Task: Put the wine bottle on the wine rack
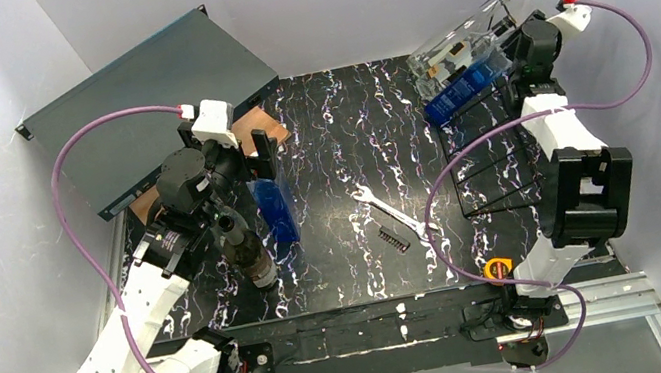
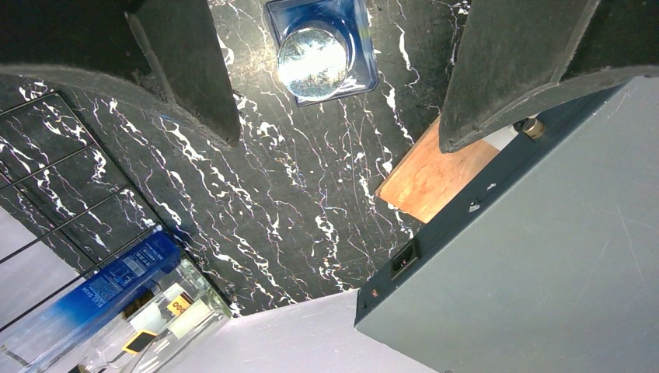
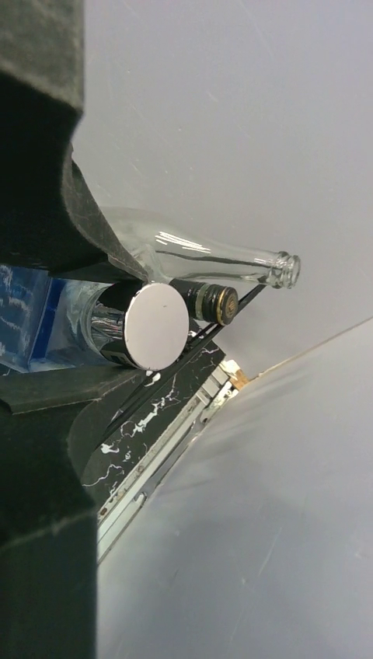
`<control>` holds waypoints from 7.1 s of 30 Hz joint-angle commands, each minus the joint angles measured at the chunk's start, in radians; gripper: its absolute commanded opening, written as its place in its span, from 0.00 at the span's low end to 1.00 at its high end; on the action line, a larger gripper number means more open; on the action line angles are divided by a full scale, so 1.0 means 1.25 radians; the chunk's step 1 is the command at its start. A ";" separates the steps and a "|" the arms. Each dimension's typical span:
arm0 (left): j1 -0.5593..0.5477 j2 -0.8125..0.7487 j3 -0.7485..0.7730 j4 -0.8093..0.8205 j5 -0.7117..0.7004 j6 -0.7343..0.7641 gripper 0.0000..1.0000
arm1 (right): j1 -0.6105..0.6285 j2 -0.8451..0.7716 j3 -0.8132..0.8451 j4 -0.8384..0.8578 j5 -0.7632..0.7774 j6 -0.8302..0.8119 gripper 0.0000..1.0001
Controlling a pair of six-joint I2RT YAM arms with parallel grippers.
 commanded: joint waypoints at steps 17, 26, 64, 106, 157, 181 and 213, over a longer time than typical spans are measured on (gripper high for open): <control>-0.005 -0.002 0.010 0.013 0.014 -0.009 0.99 | -0.029 0.077 0.016 -0.298 -0.100 -0.107 0.31; -0.005 -0.003 0.010 0.013 0.015 -0.010 0.99 | -0.029 0.046 0.029 -0.355 -0.071 -0.103 0.61; -0.006 -0.014 0.011 0.014 0.032 -0.022 0.99 | 0.019 -0.133 -0.192 -0.140 -0.229 -0.142 0.98; -0.006 -0.002 0.018 0.007 0.054 -0.041 0.99 | 0.258 -0.202 -0.186 -0.382 -0.311 -0.003 0.93; -0.009 0.014 0.025 -0.002 0.055 -0.043 0.99 | 0.284 -0.259 -0.168 -0.554 -0.098 -0.128 0.72; -0.009 -0.006 0.023 -0.001 0.041 -0.032 0.99 | 0.355 0.129 -0.029 -0.260 -0.496 -0.432 0.98; -0.024 0.019 0.025 -0.001 0.050 -0.027 0.99 | 0.323 0.265 0.020 -0.280 -0.513 -0.512 0.67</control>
